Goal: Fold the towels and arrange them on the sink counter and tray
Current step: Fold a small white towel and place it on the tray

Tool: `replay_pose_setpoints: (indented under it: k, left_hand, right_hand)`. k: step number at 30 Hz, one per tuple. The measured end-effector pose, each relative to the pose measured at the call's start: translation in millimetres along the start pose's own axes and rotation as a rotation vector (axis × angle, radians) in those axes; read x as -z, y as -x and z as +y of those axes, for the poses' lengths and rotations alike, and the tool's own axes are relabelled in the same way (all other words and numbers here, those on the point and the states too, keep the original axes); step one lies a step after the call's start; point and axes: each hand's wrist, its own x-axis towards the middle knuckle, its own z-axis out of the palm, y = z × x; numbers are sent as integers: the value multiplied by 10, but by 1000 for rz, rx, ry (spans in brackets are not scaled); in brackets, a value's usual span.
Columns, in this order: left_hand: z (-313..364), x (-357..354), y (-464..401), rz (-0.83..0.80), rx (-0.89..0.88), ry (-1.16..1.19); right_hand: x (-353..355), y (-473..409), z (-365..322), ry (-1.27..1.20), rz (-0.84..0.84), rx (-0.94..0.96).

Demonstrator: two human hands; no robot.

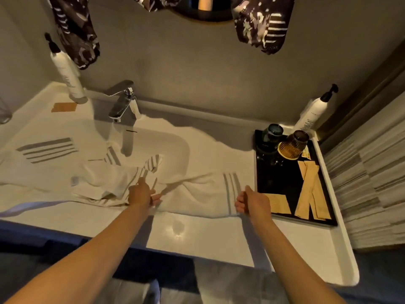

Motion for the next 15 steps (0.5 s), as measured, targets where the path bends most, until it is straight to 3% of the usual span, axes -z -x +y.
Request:
replay_pose_setpoints:
  k: [3, 5, 6, 8, 11, 15]
  left_hand:
    - [-278, -36, -77, 118, -350, -454]
    - [-473, -104, -31, 69, -636, -825]
    - [-561, -126, -46, 54, -690, -932]
    - [-626, -151, -148, 74, -526, -1008]
    - [-527, -192, -254, 50, -260, -1007]
    - [-316, -237, -371, -47, -86, -509]
  right_hand:
    - [-137, -87, 310, 718, 25, 511]
    - [-203, -129, 415, 997, 106, 729]
    - [-231, -158, 453, 1077, 202, 761]
    - [-278, -157, 439, 1118, 335, 635]
    - [-283, -213, 305, 1222, 324, 402]
    - [-313, -352, 27, 1216, 301, 126]
